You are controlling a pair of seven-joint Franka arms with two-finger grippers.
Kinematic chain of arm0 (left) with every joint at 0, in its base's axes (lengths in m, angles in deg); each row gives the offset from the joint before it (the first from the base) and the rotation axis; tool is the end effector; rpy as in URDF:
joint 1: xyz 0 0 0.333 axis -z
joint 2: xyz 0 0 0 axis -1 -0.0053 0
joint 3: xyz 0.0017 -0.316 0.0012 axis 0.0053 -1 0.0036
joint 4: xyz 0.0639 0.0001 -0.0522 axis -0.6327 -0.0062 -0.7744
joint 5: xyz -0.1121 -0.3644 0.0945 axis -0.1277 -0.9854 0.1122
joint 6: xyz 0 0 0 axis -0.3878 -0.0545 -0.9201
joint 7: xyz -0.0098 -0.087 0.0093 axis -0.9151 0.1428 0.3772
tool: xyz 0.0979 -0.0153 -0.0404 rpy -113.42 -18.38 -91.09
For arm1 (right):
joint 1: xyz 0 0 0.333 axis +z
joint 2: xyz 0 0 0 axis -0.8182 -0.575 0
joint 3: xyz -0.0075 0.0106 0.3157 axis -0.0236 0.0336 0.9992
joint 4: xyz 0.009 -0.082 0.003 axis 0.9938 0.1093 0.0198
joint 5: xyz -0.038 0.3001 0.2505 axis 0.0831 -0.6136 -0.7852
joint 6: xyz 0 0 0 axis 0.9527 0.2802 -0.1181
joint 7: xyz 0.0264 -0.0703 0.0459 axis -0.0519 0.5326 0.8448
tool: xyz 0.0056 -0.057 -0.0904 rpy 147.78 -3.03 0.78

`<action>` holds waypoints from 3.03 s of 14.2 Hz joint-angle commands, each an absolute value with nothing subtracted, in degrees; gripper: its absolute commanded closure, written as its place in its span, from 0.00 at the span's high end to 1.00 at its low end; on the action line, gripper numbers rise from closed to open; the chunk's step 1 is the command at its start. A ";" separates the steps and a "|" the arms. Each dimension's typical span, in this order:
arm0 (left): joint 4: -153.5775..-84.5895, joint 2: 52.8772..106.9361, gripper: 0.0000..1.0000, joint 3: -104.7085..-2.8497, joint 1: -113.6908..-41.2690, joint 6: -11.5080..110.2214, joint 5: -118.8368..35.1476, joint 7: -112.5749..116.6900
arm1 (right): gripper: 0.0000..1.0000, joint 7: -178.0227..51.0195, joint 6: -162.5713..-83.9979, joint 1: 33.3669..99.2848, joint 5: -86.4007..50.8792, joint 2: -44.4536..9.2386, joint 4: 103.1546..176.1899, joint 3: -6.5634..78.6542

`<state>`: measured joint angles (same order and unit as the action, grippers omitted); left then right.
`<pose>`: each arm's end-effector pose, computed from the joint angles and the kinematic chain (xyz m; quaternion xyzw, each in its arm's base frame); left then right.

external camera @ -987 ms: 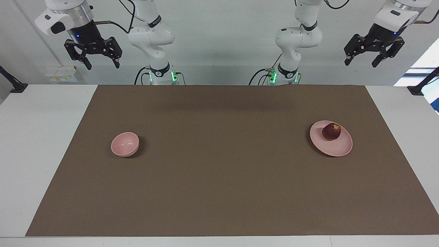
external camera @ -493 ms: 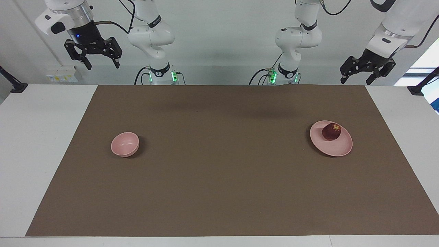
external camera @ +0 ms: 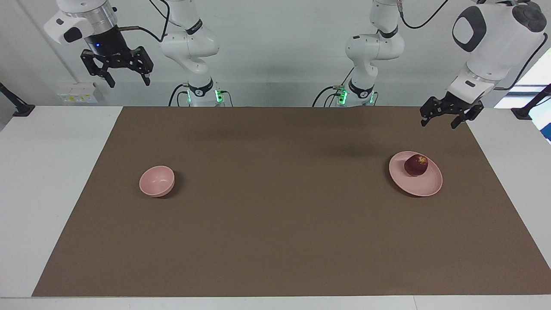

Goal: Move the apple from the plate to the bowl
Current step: 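Reach the left gripper down to the apple on the plate and grasp it, then lift the apple with the left gripper while the right gripper approaches it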

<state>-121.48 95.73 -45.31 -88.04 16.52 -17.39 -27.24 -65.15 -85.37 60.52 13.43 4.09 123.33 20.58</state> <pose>0.5279 0.0354 0.5243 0.9962 -0.0863 -0.0002 0.0116 0.4973 -0.0295 0.6899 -0.9994 -0.0327 0.0122 0.0039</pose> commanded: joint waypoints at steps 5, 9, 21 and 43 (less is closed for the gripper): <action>-134.60 95.16 1.00 -45.48 -90.57 33.31 -17.32 -32.79 | 1.00 -63.41 -86.02 59.73 12.83 5.29 124.87 20.67; -139.60 91.82 1.00 -45.48 -91.19 42.43 -17.32 -33.16 | 1.00 -63.41 -86.02 59.73 12.92 5.29 124.87 20.67; -144.53 88.56 0.85 -45.48 -92.07 51.33 -17.59 -32.81 | 1.00 -63.41 -86.02 59.73 12.92 5.29 124.87 20.67; -138.39 95.07 0.00 -65.67 -90.22 42.37 -50.85 -19.55 | 1.00 -73.50 -92.94 62.44 4.84 5.99 136.01 21.37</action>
